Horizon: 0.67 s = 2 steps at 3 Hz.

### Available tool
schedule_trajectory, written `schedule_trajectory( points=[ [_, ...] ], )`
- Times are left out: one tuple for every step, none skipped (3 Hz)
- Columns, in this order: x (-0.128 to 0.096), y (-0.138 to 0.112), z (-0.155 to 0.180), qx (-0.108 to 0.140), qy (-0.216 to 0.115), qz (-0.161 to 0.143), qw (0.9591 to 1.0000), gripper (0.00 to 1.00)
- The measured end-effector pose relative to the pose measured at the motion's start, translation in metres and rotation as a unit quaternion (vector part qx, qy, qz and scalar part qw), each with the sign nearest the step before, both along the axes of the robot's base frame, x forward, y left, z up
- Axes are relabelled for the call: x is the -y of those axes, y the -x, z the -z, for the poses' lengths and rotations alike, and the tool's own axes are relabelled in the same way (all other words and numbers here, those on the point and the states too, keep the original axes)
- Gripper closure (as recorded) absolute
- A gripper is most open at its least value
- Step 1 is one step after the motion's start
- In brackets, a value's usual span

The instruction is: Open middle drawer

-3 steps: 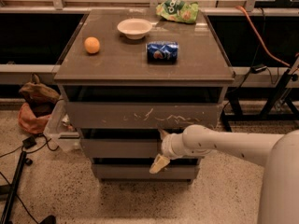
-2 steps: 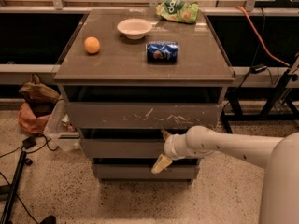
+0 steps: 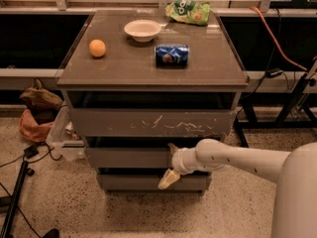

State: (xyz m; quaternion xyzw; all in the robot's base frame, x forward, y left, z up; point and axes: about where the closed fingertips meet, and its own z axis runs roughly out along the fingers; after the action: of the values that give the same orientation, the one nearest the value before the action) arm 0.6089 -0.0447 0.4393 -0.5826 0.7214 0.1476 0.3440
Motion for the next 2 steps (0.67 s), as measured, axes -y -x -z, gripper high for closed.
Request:
schedule_trajectory(
  points=[
    [-0.009, -0.001, 0.008, -0.006, -0.001, -0.015, 0.9999, 0.0],
    [-0.025, -0.013, -0.004, 0.013, 0.009, -0.035, 0.9992, 0.0]
  ],
)
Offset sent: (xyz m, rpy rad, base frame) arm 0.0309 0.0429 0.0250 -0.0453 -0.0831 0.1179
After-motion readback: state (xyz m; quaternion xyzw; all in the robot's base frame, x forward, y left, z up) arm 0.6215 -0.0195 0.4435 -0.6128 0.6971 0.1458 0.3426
